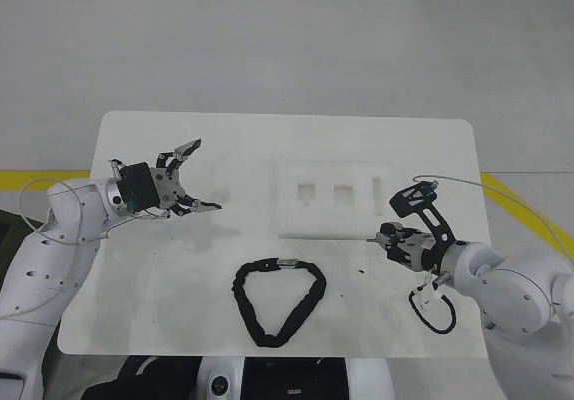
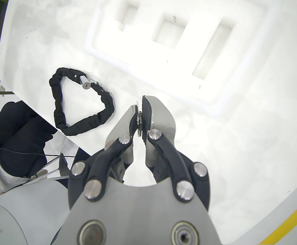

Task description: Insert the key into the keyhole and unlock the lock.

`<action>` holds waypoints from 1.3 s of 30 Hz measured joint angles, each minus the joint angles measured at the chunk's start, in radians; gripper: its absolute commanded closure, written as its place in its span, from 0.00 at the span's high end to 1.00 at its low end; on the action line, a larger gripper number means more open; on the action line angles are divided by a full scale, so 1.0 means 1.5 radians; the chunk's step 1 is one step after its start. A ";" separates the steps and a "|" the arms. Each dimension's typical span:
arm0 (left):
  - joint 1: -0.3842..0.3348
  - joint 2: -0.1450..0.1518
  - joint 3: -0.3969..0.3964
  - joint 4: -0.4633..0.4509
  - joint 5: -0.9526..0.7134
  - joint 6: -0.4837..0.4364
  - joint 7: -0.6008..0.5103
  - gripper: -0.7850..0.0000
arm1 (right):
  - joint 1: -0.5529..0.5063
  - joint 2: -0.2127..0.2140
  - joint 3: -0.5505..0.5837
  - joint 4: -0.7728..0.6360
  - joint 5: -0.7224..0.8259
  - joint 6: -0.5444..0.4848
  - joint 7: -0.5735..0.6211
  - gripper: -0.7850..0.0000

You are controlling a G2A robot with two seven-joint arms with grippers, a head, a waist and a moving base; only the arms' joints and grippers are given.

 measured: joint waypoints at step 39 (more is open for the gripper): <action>-0.015 -0.031 0.266 -0.087 0.062 -0.153 -0.253 1.00 | 0.000 0.000 0.000 0.000 0.000 0.000 0.000 0.00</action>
